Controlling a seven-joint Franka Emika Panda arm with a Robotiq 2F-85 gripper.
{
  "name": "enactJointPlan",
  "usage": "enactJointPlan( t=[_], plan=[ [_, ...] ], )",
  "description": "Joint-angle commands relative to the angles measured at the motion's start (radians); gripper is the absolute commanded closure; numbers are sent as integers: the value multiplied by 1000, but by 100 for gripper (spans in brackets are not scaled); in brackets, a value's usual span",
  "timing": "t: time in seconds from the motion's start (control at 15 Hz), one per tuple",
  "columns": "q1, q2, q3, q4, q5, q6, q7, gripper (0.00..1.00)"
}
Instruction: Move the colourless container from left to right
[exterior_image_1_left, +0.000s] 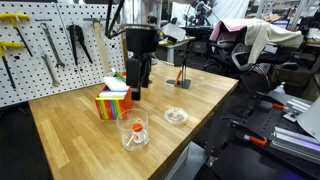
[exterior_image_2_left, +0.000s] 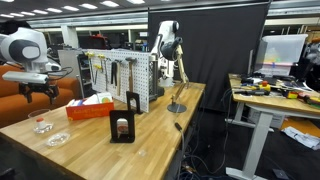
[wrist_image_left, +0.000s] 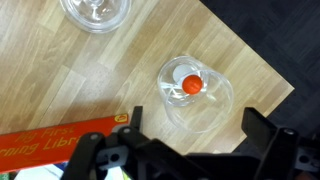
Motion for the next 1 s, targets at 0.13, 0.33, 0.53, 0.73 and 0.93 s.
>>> enactJointPlan(
  t=[0.13,0.33,0.53,0.73,0.93],
  plan=[
    [-31,161,27,95,-71,2,8,0],
    [-27,237,24,148,-96,-5,20,0],
    [-31,290,12,200,-118,-8,33,22],
    [-50,317,12,230,-112,-17,30,40],
    [-59,326,12,236,-112,-17,34,60]
  ],
)
